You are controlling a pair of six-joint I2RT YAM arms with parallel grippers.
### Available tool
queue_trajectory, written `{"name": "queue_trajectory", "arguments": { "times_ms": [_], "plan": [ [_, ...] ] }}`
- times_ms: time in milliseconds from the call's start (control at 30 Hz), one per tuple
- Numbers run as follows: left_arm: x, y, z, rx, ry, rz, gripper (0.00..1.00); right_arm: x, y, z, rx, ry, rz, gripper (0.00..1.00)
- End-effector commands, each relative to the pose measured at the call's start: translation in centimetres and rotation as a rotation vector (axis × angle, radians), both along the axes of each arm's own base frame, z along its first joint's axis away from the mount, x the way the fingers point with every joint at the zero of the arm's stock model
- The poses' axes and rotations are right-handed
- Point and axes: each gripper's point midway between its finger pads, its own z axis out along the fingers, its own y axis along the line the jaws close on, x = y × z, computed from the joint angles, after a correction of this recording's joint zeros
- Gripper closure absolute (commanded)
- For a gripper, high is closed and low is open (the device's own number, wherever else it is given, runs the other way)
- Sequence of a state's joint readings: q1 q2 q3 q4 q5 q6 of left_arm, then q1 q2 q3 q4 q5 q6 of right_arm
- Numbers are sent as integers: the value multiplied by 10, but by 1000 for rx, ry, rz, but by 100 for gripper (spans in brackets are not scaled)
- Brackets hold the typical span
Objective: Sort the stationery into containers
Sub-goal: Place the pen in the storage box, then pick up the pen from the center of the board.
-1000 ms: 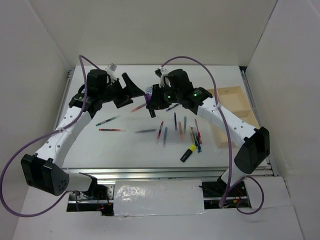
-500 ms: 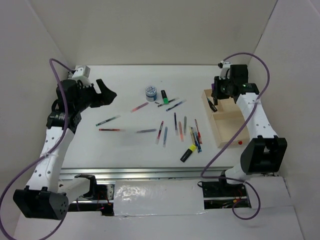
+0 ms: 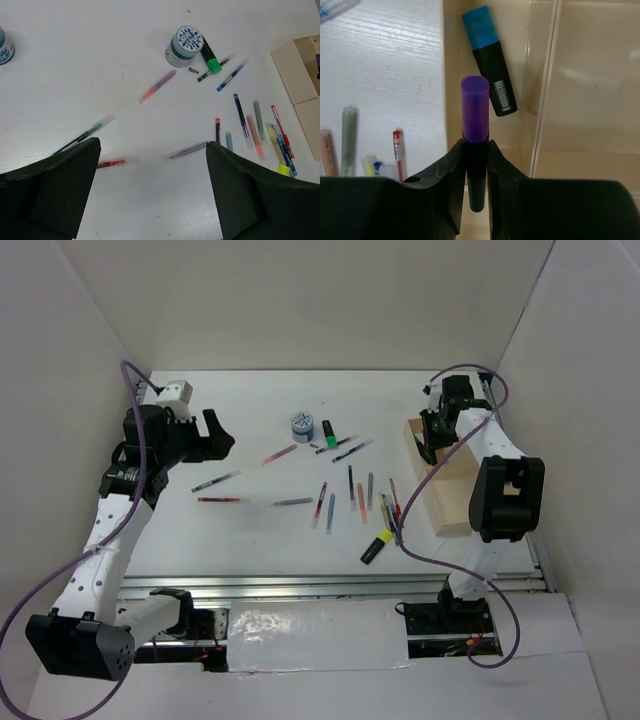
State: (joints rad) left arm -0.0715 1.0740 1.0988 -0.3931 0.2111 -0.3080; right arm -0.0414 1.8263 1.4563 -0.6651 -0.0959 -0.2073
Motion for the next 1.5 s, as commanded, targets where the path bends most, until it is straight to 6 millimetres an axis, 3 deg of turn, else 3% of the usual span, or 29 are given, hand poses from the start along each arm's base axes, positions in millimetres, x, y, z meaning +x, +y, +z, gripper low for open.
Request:
{"name": "queue_trajectory", "arguments": {
  "times_ms": [0,33,133,300,367,433,467,500,567,600,667,700,733,800,833,900,933,967,1000,1033,1067,1100,1133,1167,1200,1267,1300,1333,1467],
  "plan": [
    [-3,1,12,45,-61,-7,1,22,-10,14,-14,-53,-34,85],
    [-4,0,8,57,-56,-16,1,21,-9,11,-15,-44,-35,74],
    [-6,-1,3,76,-58,-26,1,21,-9,13,-12,-54,-42,56],
    [-7,-4,0,82,-58,-48,1,19,2,31,27,-72,-34,47],
    [-12,-18,2,65,-69,-131,4,16,8,38,38,-79,-23,47],
    [-23,-44,0,55,-70,-245,12,12,13,59,65,-118,-19,47],
    [-35,-70,-2,51,-71,-333,14,10,19,70,105,-134,-14,47],
    [-42,-84,-7,55,-62,-384,16,5,22,90,129,-173,-15,47],
    [-55,-112,-27,102,-30,-448,18,-5,26,110,187,-206,-33,47],
    [-77,-147,-33,118,-33,-554,18,-14,27,133,224,-262,-28,46],
    [-90,-172,-59,93,47,-627,19,-30,27,143,271,-285,-47,46],
    [-105,-191,-68,92,89,-675,21,-42,23,163,291,-337,-52,46],
    [-110,-203,-85,139,133,-697,28,-50,20,161,306,-336,-68,46],
    [-133,-236,-90,219,90,-742,30,-68,10,180,309,-390,-91,46],
    [-144,-251,-106,254,120,-780,30,-76,10,181,323,-393,-90,45],
    [-155,-279,-103,320,76,-747,30,-90,2,192,321,-429,-111,45],
    [-159,-289,-128,382,130,-747,30,-95,2,191,327,-428,-113,45],
    [-159,-308,-115,355,119,-727,29,-102,1,197,326,-448,-116,45],
    [-158,-317,-121,356,145,-712,31,-106,-2,195,328,-446,-127,45],
    [-157,-322,-148,405,218,-702,33,-108,-3,195,331,-451,-128,45],
    [-153,-338,-138,365,222,-677,36,-112,-3,200,350,-463,-149,45],
    [-149,-342,-145,375,244,-655,37,-114,-6,200,354,-464,-162,45],
    [-149,-344,-166,413,288,-639,38,-116,-5,200,361,-464,-158,45],
    [-146,-353,-163,391,293,-619,37,-117,-5,201,363,-465,-160,45],
    [-144,-355,-178,413,315,-604,37,-118,-5,202,368,-466,-158,45],
    [-142,-365,-181,394,324,-598,36,-119,-7,203,378,-465,-158,45],
    [-144,-368,-195,411,348,-599,36,-119,-8,203,379,-464,-159,45],
    [-143,-373,-195,404,357,-598,36,-119,-9,203,383,-466,-161,45],
    [-145,-372,-221,448,401,-592,39,-118,-13,206,399,-477,-165,45]
  ]
}}
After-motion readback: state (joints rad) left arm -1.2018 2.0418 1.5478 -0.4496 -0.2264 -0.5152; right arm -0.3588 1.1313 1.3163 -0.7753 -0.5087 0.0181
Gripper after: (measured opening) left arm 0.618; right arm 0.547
